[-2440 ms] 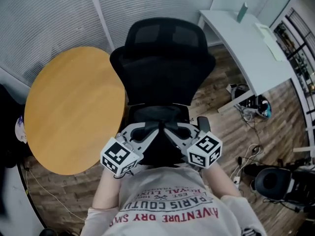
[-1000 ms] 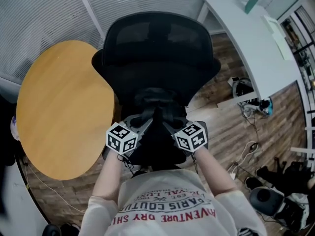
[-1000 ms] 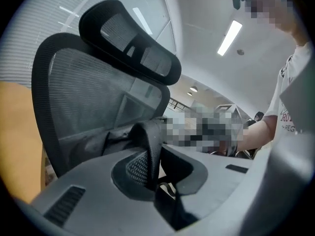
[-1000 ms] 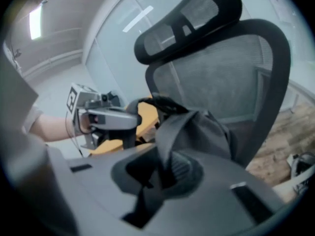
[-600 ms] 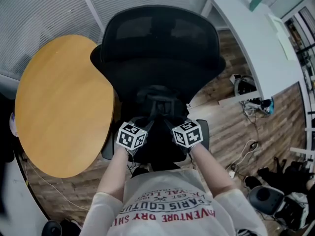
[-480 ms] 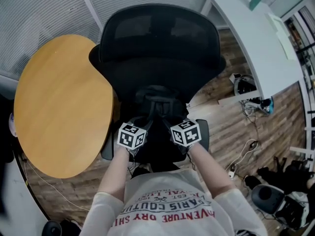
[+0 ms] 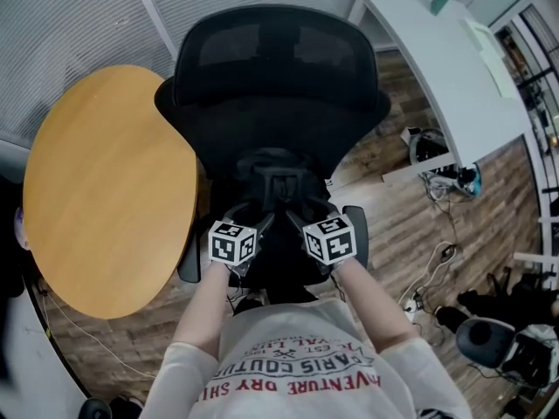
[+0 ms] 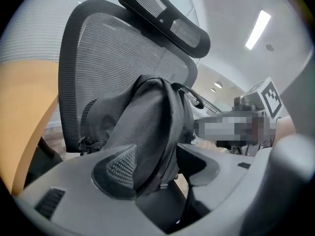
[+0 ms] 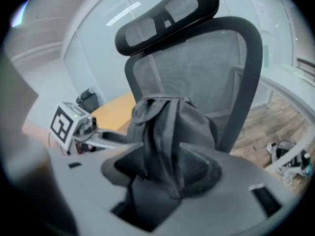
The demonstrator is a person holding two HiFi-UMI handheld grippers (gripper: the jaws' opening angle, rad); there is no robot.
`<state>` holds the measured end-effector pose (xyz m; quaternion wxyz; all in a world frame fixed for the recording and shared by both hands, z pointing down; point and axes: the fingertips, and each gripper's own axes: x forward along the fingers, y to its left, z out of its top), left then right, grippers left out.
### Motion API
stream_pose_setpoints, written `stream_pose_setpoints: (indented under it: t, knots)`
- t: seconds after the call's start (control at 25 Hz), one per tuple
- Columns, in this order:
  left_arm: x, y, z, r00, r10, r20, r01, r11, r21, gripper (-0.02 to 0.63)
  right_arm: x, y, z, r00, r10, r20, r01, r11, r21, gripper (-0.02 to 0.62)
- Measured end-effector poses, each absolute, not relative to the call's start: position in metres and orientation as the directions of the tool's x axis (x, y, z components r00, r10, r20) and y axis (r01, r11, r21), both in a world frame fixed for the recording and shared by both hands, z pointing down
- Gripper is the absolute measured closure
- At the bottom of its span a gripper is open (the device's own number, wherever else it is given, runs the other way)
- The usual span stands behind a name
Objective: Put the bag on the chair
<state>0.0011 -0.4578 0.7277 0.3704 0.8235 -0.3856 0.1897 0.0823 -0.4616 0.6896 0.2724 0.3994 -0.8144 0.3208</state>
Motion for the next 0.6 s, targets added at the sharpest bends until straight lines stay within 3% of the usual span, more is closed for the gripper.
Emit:
stream_pose_setpoints:
  t: [0.16,0.32,0.4,0.48,0.6]
  knots:
    - [-0.01,-0.46,0.701,0.618,-0.562,0.55,-0.786,-0.411,0.462,0.334,0.085,-0.455,0.655,-0.521,-0.56,0.644,-0.834,0.495,-0.244,0.376]
    - [-0.014,-0.452,0.668,0.614,-0.591,0.523,-0.789,-0.448,0.42,0.339,0.089,-0.444,0.619,-0.497,-0.645,0.58,-0.853,0.487,-0.188,0.518]
    - [-0.016,-0.444,0.652,0.618,-0.598,0.511,-0.786,-0.484,0.385,0.412,0.086,-0.436,0.602,-0.498,-0.665,0.556,-0.851,0.499,-0.164,0.542]
    - [-0.022,-0.437,0.631,0.619,-0.626,0.475,-0.785,-0.511,0.35,0.53,0.08,-0.427,0.583,-0.502,-0.683,0.531,-0.847,0.514,-0.139,0.554]
    - [-0.029,-0.423,0.594,0.644,-0.656,0.394,-0.765,-0.555,0.327,0.569,0.071,-0.412,0.556,-0.502,-0.721,0.478,-0.847,0.521,-0.105,0.561]
